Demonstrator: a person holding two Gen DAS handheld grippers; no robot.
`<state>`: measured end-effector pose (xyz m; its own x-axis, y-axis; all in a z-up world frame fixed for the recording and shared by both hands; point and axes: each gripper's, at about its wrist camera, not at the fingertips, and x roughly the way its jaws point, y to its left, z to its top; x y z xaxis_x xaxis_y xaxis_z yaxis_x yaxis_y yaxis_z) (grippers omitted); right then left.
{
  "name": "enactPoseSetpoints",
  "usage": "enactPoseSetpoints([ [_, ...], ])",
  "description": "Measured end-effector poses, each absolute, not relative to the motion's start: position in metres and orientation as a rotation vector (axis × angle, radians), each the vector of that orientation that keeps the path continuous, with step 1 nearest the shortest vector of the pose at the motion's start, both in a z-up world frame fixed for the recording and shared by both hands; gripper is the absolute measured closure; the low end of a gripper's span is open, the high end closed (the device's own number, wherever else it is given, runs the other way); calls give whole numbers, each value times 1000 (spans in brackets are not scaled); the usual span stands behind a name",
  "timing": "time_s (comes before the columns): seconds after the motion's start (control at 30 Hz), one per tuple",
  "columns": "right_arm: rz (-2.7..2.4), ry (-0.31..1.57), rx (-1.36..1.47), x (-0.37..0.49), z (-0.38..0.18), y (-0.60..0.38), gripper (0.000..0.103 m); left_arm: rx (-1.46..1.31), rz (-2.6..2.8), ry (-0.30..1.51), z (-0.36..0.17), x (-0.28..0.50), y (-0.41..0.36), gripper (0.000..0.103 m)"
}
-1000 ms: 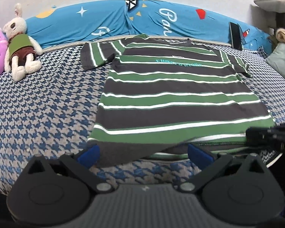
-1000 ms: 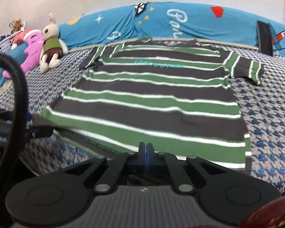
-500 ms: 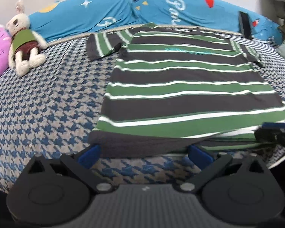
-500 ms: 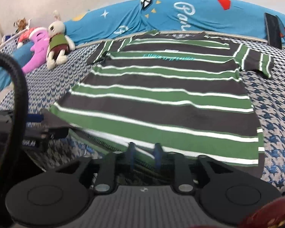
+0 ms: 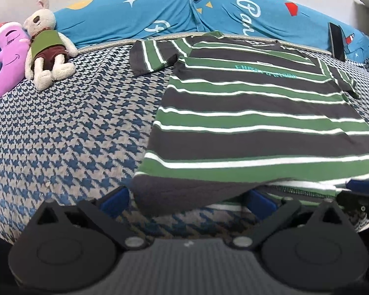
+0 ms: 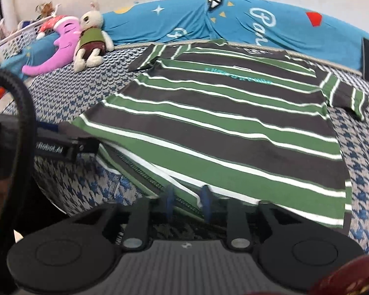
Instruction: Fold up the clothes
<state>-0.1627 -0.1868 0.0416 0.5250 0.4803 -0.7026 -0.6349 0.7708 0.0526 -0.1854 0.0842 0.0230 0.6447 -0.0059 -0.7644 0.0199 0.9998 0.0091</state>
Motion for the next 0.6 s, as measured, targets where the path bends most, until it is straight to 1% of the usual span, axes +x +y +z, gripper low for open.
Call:
enactPoseSetpoints([
  [0.07,679,752,-228,-164,42,-186,99,9,-2,860,24,-184,86,0],
  [0.37,642,695,-103,-157,57,-200,99,4,49,843,24,-181,89,0],
  [0.5,768,745,-63,-159,57,-198,99,4,61,848,23,-180,90,0],
  [0.6,874,783,-91,-165,55,-189,99,9,61,852,23,-181,89,0],
])
